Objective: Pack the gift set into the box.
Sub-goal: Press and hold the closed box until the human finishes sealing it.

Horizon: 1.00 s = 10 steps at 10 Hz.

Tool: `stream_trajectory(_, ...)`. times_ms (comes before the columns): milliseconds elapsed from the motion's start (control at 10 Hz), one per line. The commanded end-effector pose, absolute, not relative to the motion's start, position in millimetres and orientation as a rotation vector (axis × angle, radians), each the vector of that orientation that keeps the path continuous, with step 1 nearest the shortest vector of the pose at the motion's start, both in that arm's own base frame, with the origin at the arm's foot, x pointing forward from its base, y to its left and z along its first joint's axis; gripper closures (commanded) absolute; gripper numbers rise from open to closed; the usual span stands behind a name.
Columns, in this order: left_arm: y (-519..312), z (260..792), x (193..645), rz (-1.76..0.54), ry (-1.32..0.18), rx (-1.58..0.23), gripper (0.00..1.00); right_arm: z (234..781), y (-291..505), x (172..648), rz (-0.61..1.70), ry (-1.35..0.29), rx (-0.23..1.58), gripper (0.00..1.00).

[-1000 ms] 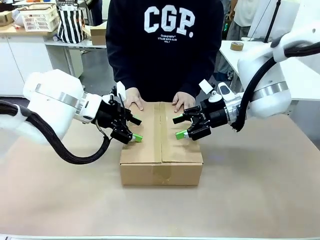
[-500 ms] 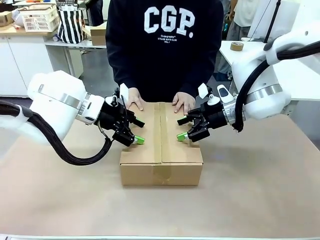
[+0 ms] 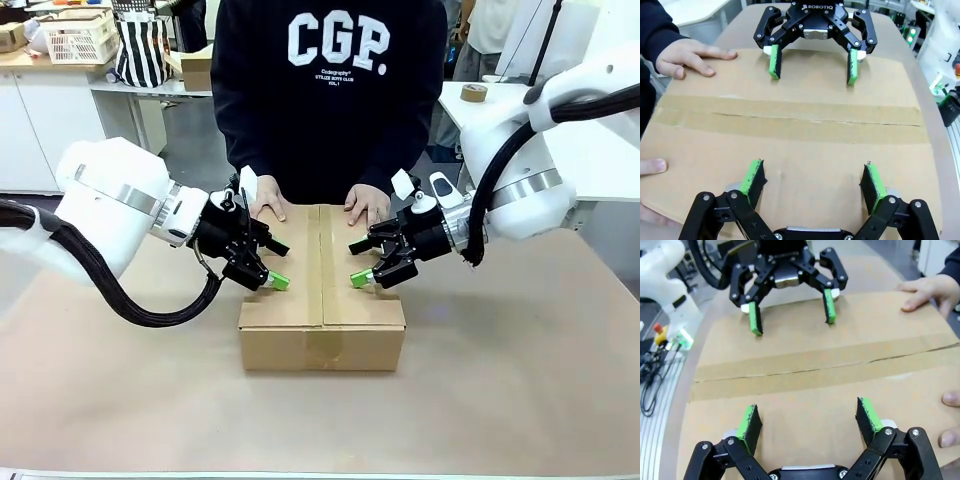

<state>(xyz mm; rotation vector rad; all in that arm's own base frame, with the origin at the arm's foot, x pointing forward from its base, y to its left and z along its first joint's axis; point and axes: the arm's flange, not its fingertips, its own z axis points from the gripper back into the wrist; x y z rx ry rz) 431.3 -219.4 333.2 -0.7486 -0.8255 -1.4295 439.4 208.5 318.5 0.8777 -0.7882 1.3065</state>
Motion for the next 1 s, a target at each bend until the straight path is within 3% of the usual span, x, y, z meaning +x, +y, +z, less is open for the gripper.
stream_trajectory(0, -216.7, 320.3, 432.6, -1.401, -0.738, -0.680, 0.00, 318.6, 204.9, 442.4, 1.286, -0.798, 0.841, 0.00)
stream_trajectory(100, -219.4, 333.2, 431.3, -1.430, -0.826, -0.749, 0.00, 318.6, 204.9, 442.4, 1.286, -0.798, 0.841, 0.00)
stream_trajectory(900, -219.4, 333.2, 431.3, -1.430, -0.826, -0.749, 0.00, 318.6, 204.9, 442.4, 1.286, -0.798, 0.841, 0.00)
